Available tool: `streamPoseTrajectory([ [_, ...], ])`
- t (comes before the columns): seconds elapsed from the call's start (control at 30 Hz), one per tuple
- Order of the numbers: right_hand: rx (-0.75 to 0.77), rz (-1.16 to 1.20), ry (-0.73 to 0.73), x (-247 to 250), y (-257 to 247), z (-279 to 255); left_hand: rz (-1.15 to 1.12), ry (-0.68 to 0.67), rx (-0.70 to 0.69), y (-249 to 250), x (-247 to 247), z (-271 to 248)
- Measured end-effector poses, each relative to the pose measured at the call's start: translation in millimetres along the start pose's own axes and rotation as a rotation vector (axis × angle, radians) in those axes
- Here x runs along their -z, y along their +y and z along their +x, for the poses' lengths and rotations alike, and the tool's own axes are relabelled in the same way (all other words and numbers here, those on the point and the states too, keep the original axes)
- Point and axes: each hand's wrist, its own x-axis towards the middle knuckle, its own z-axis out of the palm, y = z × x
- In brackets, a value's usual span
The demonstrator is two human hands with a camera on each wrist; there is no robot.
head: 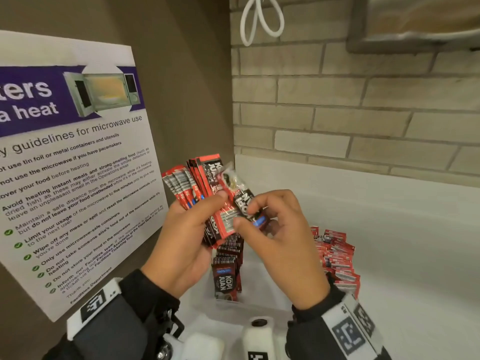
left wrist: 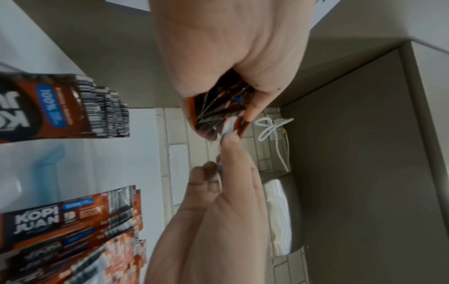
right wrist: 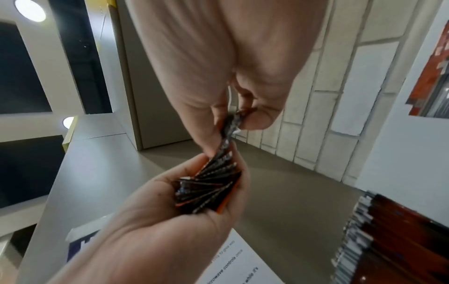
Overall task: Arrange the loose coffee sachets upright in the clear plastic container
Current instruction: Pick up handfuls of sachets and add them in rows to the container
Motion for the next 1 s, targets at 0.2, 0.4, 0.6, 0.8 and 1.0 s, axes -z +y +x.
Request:
streamPoseTrajectory([
  [0.2,-0.001,-0.049,-0.140,5,-6,2,0.031,0.027,-0.056,9,3,5],
  [0.4,-0.181,0.384,0.101,14,-8,8,0.123,0.051,-0.071,14,14,7],
  [0.6,-0.263,0.778,0.215,19,-13,11,0.268,-0.165,0.143,5,37,-14],
  [0.8,-0.234,0.333,-0.037,14,-17,5,0.190,-0.145,0.185,-3,50,-27],
  [1.0,-0.037,-0.117,-0.045,44,-36,1,0.107,-0.048,0.043,22,81,-18],
])
